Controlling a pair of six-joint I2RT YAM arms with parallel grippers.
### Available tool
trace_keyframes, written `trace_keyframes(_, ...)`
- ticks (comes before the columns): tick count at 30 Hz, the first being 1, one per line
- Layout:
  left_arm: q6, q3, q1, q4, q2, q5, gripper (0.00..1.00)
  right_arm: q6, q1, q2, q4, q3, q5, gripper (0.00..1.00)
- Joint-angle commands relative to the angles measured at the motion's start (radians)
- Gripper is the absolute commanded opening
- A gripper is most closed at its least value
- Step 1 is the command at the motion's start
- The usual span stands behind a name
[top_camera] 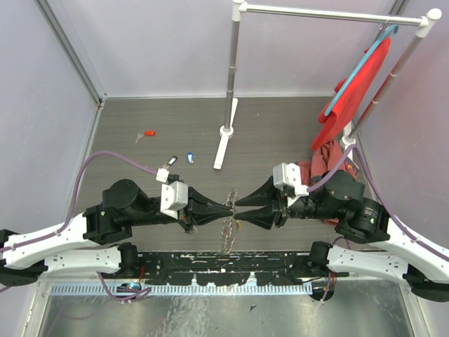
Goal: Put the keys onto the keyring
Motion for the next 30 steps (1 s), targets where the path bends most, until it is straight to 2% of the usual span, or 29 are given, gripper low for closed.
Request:
trace_keyframes(1, 0.002, 0.02, -0.003, 0.064, -0.007, 0.017, 0.0, 0.003, 0.003, 0.009, 0.068, 0.032, -0.025, 0.35)
trace_keyframes(8, 0.008, 0.022, -0.002, 0.059, -0.004, 0.012, 0.0, -0.002, 0.003, 0.028, 0.056, 0.037, -0.04, 0.18)
trace_keyframes(11, 0.009, 0.022, -0.002, 0.06, -0.004, 0.012, 0.0, -0.005, 0.004, 0.028, 0.053, 0.04, -0.043, 0.03)
trace_keyframes(17, 0.012, 0.022, -0.001, 0.048, -0.007, 0.011, 0.0, -0.019, 0.003, 0.018, 0.002, 0.067, -0.019, 0.01)
trace_keyframes(24, 0.04, 0.057, -0.002, -0.044, -0.017, 0.025, 0.28, -0.061, 0.003, 0.042, -0.185, 0.176, 0.013, 0.01)
trace_keyframes(30, 0.063, 0.079, -0.002, -0.104, -0.014, 0.014, 0.39, -0.064, 0.003, 0.107, -0.415, 0.304, 0.084, 0.01)
